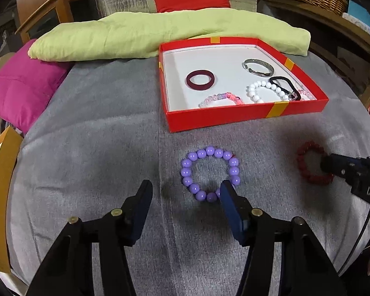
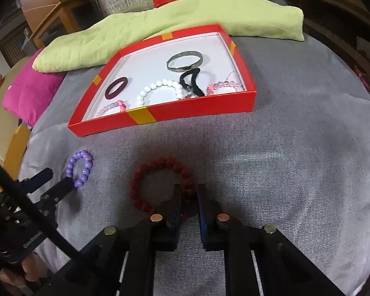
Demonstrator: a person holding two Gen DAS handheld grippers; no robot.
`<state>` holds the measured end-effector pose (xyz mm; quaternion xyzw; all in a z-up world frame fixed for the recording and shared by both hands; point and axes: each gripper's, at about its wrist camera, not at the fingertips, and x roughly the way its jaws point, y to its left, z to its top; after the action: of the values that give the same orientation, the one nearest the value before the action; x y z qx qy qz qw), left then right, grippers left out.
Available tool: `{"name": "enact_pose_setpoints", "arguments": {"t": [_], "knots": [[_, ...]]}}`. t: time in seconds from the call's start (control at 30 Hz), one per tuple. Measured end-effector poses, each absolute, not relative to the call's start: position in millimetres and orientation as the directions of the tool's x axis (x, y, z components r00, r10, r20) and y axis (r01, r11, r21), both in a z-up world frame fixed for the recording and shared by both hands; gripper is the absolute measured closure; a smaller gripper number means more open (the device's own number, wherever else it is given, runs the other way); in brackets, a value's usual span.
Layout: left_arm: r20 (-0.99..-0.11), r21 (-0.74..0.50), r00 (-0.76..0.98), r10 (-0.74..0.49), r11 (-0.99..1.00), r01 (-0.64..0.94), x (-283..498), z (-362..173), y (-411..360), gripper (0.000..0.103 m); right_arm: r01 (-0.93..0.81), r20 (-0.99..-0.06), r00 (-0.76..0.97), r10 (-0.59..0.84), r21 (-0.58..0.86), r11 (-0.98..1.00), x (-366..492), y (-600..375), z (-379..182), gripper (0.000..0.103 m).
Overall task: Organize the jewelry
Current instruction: 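Lower left tool onto purple bead bracelet while right tool lowers onto red bead bracelet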
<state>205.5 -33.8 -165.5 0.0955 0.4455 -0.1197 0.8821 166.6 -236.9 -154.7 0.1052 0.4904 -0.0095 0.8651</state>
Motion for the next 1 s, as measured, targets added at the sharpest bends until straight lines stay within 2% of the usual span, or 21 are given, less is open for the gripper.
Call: {"name": "enact_pose_setpoints", "arguments": {"t": [0.67,0.77,0.83,1.0], "knots": [[-0.8,0.119,0.592,-0.098,0.941,0.316,204.5,-167.1,-43.1,0.045,0.046,-0.839,0.541,0.054,0.094,0.995,159.4,-226.9,-159.7,0.08],[-0.807,0.078,0.573,-0.141,0.937,0.339,204.7,-166.1,-42.8,0.059,0.047,-0.838,0.542,0.062,0.104,0.993,159.0,-228.5,-159.9,0.08],[-0.813,0.032,0.554,-0.182,0.934,0.355,205.1,-165.9,-41.2,0.074,0.047,-0.838,0.542,0.066,0.109,0.993,158.7,-228.9,-159.9,0.08],[-0.816,-0.037,0.528,-0.237,0.932,0.361,208.6,-164.4,-32.5,0.092,0.048,-0.837,0.542,0.074,0.118,0.992,158.5,-229.5,-159.9,0.08]]}}
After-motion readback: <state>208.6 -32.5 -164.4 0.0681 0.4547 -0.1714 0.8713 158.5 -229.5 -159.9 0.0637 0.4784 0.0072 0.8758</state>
